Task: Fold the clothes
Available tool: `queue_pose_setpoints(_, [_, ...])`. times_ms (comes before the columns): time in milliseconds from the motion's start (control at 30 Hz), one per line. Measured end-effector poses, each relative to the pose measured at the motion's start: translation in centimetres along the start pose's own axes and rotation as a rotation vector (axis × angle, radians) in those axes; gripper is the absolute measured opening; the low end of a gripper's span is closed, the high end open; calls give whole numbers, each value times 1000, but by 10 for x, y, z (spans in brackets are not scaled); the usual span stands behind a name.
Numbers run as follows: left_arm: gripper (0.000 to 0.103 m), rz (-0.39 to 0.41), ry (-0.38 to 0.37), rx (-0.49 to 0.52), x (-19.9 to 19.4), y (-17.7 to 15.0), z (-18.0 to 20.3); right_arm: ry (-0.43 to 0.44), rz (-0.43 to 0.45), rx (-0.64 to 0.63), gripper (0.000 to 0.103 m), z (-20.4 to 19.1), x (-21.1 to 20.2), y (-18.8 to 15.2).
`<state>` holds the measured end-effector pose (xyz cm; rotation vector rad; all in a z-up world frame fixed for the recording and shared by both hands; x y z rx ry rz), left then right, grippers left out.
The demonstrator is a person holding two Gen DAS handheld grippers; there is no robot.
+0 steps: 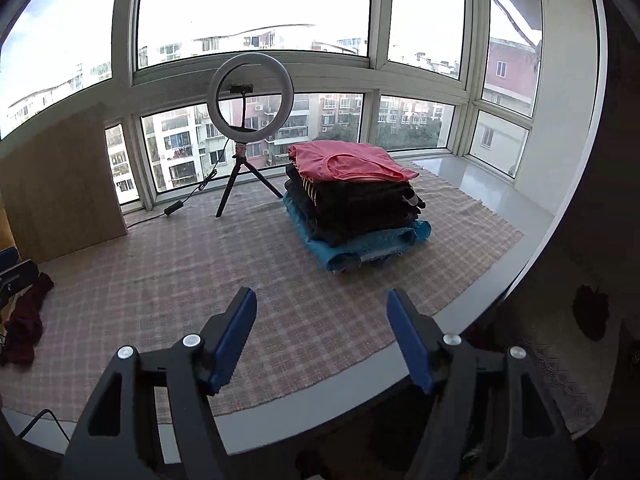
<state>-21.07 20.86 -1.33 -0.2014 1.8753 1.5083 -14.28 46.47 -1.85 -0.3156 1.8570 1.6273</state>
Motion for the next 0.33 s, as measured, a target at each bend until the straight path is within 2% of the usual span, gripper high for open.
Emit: queue_pose_setpoints(333, [77,45,-62,-20,-21,-3,-4,-29,20,-8,67,-5,-22,-7])
Point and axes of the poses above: each gripper's, at about its wrist camera, not at the fingertips, and x roughly the way its jaws point, z to its right, y to its top, the point moved 5 cm from there along x, roughly the way its jaws point, and after that the axes turned 6 degrees about x, right-handed, at the moved point
